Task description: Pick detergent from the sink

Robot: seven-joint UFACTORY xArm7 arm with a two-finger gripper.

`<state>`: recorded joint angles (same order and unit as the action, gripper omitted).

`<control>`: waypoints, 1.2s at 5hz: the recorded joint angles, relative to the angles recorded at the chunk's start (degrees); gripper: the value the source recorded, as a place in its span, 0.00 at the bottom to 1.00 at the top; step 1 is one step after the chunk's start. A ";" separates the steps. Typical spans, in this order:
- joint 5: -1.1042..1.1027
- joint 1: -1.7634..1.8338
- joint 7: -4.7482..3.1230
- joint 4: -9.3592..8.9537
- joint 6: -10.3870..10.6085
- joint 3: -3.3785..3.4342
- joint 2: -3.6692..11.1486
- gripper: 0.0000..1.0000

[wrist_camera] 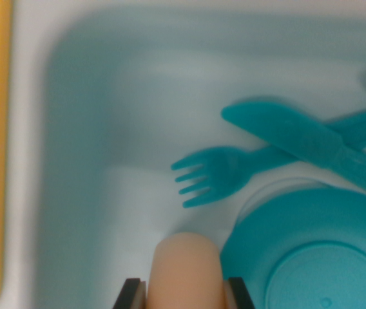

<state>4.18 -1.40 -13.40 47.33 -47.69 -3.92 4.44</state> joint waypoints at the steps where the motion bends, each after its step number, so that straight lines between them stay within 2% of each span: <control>1: -0.03 0.00 0.05 0.58 -0.78 0.00 -0.20 1.00; 2: -0.03 0.00 0.05 0.58 -0.78 0.00 -0.20 1.00; 3: -0.09 0.01 0.13 1.47 -1.97 -0.01 -0.51 1.00; 4: -0.09 0.01 0.13 1.47 -1.97 -0.01 -0.51 1.00; 5: -0.15 0.01 0.23 2.58 -3.46 -0.02 -0.89 1.00; 6: -0.15 0.01 0.23 2.58 -3.46 -0.02 -0.89 1.00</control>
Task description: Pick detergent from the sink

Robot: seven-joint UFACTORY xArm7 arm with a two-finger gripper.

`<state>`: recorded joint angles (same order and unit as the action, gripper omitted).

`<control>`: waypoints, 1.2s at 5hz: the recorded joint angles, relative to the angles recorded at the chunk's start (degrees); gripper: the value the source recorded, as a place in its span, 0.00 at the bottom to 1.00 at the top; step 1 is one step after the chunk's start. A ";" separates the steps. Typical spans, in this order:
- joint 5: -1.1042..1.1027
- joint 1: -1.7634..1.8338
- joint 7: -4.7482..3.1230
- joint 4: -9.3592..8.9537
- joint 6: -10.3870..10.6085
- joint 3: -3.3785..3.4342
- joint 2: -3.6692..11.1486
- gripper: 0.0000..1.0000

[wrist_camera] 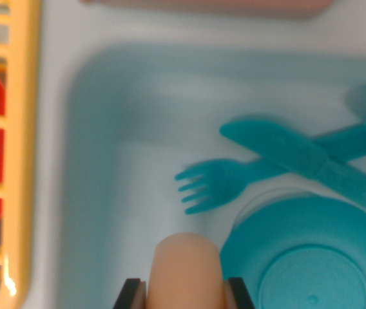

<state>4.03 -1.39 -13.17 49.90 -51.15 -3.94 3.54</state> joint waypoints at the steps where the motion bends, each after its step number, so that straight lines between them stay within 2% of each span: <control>1: -0.08 0.01 0.12 1.32 -1.77 -0.01 -0.46 1.00; 2: -0.08 0.01 0.12 1.32 -1.77 -0.01 -0.46 1.00; 3: -0.17 0.01 0.25 2.83 -3.80 -0.02 -0.98 1.00; 4: -0.17 0.01 0.25 2.83 -3.80 -0.02 -0.98 1.00; 5: -0.26 0.02 0.40 4.49 -6.03 -0.03 -1.56 1.00; 6: -0.26 0.02 0.40 4.49 -6.03 -0.03 -1.56 1.00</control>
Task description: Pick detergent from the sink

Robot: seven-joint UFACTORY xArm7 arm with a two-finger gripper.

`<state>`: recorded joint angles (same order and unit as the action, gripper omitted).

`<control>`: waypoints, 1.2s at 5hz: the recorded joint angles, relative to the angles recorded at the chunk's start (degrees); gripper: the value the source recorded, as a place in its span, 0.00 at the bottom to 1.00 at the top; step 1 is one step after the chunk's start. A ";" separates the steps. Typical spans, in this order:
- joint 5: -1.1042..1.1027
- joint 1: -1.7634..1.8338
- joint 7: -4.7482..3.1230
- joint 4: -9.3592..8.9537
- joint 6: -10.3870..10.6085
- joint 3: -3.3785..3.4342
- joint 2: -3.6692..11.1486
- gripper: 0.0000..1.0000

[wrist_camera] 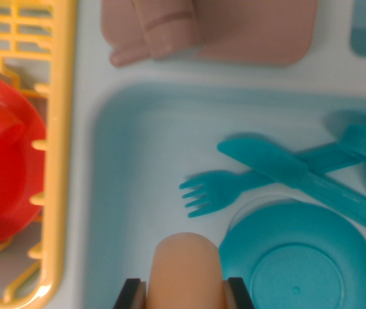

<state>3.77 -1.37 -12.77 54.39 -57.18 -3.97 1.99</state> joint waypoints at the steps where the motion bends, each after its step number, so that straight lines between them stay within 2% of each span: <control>1: -0.10 0.01 0.15 1.71 -2.30 -0.01 -0.59 1.00; 2: -0.10 0.01 0.15 1.71 -2.30 -0.01 -0.59 1.00; 3: -0.21 0.02 0.32 3.60 -4.83 -0.03 -1.25 1.00; 4: -0.21 0.02 0.32 3.60 -4.83 -0.03 -1.25 1.00; 5: -0.33 0.03 0.49 5.56 -7.47 -0.04 -1.93 1.00; 6: -0.33 0.03 0.49 5.56 -7.47 -0.04 -1.93 1.00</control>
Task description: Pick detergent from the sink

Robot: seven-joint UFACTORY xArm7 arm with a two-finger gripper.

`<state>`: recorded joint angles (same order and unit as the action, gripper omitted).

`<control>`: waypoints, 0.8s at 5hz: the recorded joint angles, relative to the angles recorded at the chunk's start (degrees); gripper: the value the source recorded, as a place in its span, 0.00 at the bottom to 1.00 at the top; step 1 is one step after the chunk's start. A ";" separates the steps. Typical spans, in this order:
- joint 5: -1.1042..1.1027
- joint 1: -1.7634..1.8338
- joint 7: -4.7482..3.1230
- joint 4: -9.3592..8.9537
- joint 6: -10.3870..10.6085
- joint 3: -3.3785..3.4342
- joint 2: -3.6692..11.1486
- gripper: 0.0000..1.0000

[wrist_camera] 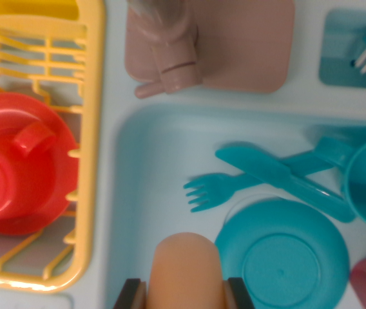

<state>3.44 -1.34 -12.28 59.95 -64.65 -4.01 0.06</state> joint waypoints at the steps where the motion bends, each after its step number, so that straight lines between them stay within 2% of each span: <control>1: -0.12 0.01 0.18 2.00 -2.69 -0.01 -0.69 1.00; 2: -0.12 0.01 0.18 2.00 -2.69 -0.01 -0.69 1.00; 3: -0.23 0.02 0.35 3.98 -5.34 -0.03 -1.38 1.00; 4: -0.23 0.02 0.35 3.98 -5.34 -0.03 -1.38 1.00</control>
<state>3.21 -1.32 -11.92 63.92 -69.99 -4.04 -1.32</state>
